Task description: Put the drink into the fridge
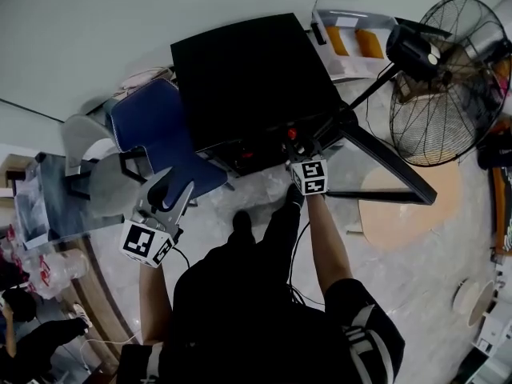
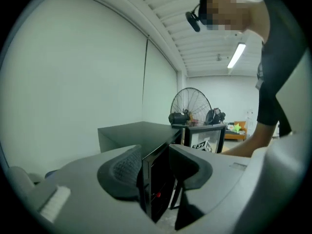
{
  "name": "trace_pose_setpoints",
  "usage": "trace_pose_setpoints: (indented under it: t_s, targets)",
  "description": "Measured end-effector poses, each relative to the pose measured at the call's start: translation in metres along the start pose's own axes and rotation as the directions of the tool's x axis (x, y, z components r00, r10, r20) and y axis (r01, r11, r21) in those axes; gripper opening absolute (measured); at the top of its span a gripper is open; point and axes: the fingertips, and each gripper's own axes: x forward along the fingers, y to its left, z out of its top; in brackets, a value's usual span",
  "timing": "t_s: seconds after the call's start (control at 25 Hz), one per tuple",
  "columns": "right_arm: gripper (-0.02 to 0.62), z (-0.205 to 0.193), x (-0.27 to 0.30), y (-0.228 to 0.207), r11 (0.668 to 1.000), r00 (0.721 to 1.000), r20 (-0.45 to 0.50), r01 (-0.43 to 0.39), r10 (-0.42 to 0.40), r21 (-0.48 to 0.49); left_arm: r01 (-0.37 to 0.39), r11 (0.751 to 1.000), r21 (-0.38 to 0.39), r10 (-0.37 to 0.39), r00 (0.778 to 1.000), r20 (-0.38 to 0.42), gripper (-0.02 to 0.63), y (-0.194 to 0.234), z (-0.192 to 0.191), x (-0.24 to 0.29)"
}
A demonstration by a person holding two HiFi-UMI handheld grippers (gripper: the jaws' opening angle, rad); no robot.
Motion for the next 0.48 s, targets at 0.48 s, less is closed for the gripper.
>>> trace_pose_setpoints:
  t_s: [0.48]
  targets:
    - [0.132, -0.028, 0.052, -0.010, 0.999, 1.000, -0.027, -0.001, 0.000, -0.042, -0.053, 0.999, -0.007, 0.053, 0.998, -0.026, 0.176, 0.016, -0.011, -0.006]
